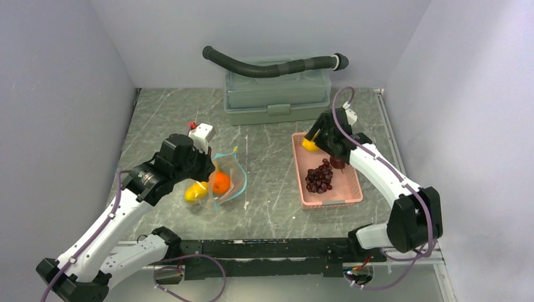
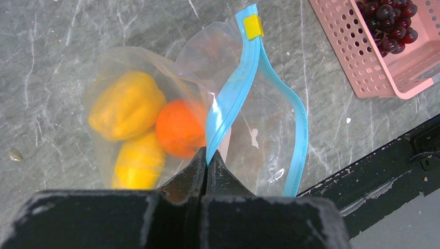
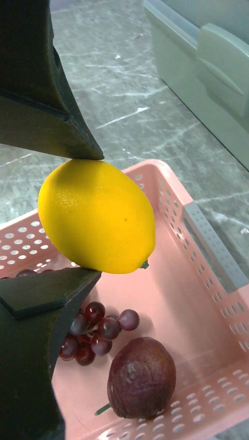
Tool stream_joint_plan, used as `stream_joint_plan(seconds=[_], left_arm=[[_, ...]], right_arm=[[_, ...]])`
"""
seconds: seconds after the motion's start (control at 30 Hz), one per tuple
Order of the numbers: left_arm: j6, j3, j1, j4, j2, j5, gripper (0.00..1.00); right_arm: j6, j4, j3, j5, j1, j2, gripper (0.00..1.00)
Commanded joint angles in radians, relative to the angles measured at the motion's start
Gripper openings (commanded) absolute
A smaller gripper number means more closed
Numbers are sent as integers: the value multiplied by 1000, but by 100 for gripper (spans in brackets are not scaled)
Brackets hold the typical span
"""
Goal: Place the food in the zip-top bag and seal the zipper
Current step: Pick up the fake fruit from the bin, then place the fake fruit in the zipper food storage bag.
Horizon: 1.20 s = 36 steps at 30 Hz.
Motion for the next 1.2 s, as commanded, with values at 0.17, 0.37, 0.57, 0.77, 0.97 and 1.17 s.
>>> stream_joint_plan(seconds=[0.17,0.37,0.57,0.77,0.97,1.17], left_arm=[[12,1,0,17,-8,-7,0],[10,2,-1,15,-7,-7,0],[9,2,0,14,-12,-7,0],[10,2,-1,13,-13,-7,0],[9,2,-1,12,-17,-32,0],[9,2,-1,14,-17,-34,0]], right_arm=[[-71,116,-76,-180,33,-190,0],[-106,157,-78,-218,136,-273,0],[-150,217,-62,-209,294,-299,0],[-191,271,-38,-219,415,-276,0],[-224,308,-8,-227,523,-220,0],[-271,305,37,-179,623,-164,0]])
